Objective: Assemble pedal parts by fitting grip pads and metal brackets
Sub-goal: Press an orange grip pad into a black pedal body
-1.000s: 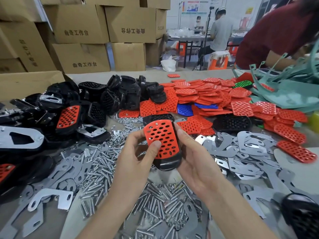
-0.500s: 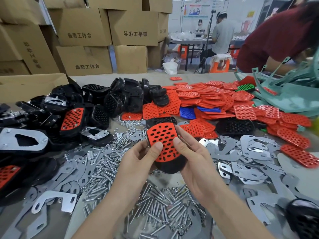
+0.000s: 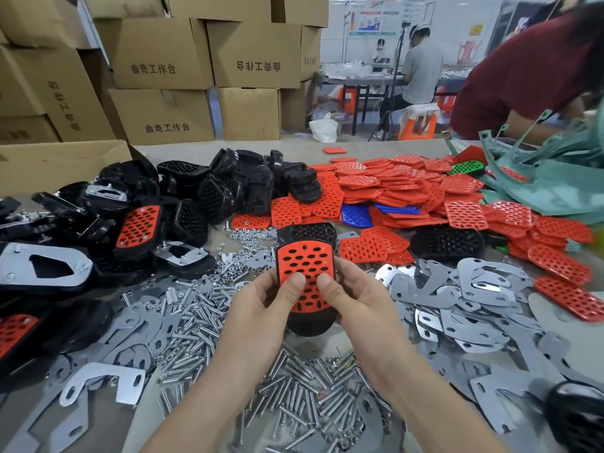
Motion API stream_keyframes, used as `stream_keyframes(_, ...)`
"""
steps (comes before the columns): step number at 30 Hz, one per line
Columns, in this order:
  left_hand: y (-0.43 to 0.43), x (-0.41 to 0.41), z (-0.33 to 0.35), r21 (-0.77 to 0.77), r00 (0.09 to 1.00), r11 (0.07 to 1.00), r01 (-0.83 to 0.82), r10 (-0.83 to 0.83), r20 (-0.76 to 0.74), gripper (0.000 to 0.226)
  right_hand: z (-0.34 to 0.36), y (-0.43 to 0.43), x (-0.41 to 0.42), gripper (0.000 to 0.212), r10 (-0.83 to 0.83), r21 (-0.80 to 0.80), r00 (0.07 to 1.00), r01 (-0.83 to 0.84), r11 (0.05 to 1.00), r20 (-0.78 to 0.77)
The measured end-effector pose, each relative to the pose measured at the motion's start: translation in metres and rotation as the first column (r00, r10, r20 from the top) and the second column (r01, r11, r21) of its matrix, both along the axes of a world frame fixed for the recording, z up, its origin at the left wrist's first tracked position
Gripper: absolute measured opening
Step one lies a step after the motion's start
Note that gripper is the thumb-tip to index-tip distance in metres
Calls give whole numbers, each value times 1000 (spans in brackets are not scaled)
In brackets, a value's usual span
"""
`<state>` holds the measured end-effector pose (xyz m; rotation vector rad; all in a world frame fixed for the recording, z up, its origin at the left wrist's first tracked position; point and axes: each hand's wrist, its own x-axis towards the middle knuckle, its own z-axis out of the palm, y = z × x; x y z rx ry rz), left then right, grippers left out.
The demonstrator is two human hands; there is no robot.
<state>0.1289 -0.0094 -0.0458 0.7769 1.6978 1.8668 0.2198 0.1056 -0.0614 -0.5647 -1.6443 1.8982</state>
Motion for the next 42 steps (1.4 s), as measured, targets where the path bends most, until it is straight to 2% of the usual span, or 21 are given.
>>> stream_keyframes(6, -1, -2, -1, -26, 999, 999, -45, 45, -1, 13, 3, -4, 4, 19, 32, 73, 998, -36, 997, 47)
stream_keyframes(10, -2, 1, 0, -38, 999, 999, -33, 32, -18, 14, 5, -7, 3, 31, 51, 79, 998, -53, 995, 29)
stream_keyframes(14, 1, 5, 2, -12, 998, 1000, -9, 10, 64, 39, 4, -4, 0, 40, 18, -12, 1000, -18, 1000, -4)
stream_keyframes(16, 1, 4, 3, -5, 997, 1000, -9, 9, 76, 44, 4, -5, 1, 41, 25, -18, 1000, -25, 1000, 3)
stream_keyframes(21, 0, 2, 2, 24, 992, 999, -23, 20, 126, 33, 7, -8, 3, 37, 46, 17, 999, -46, 999, 20)
stream_keyframes(26, 0, 4, 3, -8, 995, 997, -76, 76, 65, 22, 10, -13, 4, 38, 80, 22, 995, -82, 996, 51)
stream_keyframes(32, -1, 3, 4, -1, 996, 998, -63, 63, 63, 25, 9, -12, 2, 38, 74, -3, 997, -74, 997, 25)
stream_keyframes(37, 0, 4, 3, 50, 985, 998, -41, 32, 172, 39, 10, -11, 2, 36, 50, -45, 998, -49, 998, 25)
stream_keyframes(39, 1, 4, 3, 57, 988, 997, -60, 51, 147, 48, 10, -11, 2, 37, 41, -8, 998, -41, 999, 44)
stream_keyframes(42, 1, 4, 3, 48, 995, 996, -73, 70, 67, 42, 9, -12, 3, 35, 48, 27, 998, -49, 998, 47)
